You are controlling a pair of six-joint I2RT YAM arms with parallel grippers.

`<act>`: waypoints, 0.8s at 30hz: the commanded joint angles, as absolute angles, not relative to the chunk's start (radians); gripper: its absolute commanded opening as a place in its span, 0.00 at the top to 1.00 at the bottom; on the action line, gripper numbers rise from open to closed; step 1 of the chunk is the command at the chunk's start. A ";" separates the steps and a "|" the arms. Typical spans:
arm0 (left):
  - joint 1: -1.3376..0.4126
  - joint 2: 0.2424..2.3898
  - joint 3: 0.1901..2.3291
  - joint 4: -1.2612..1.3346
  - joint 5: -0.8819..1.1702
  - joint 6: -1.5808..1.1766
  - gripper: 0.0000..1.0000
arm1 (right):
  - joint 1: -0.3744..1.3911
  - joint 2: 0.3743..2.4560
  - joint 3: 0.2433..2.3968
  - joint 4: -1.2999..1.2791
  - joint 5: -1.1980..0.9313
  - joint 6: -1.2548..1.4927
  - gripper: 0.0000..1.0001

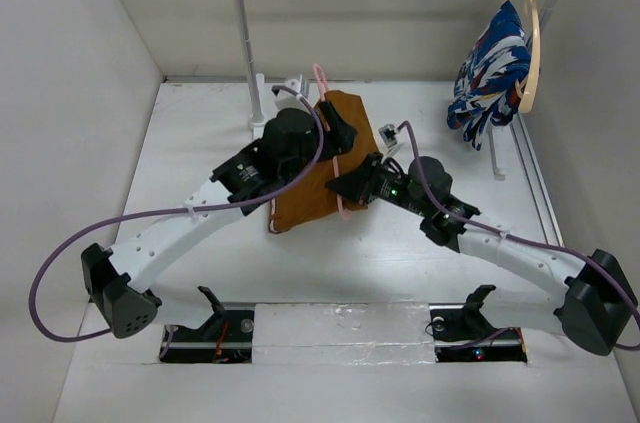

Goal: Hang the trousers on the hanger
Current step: Place the trousers on the hanger, then place the hanger at the clothesline.

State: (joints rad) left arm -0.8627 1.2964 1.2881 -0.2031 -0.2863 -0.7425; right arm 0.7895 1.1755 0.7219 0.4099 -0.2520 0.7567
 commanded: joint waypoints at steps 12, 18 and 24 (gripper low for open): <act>-0.856 1.178 1.608 -0.072 -0.331 -0.526 0.40 | 0.516 1.282 1.167 0.566 -0.502 0.753 1.00; -0.856 1.135 1.542 -0.081 -0.403 -0.528 0.41 | 0.422 1.408 1.311 0.667 -0.514 0.834 1.00; -0.856 1.075 1.460 -0.090 -0.425 -0.538 0.42 | 0.384 1.497 1.391 0.814 -0.502 0.954 1.00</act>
State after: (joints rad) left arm -0.8558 1.0985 1.4799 -0.1066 -0.3950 -0.5472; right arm 0.3920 1.5230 1.2709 0.4442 -0.4797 0.9123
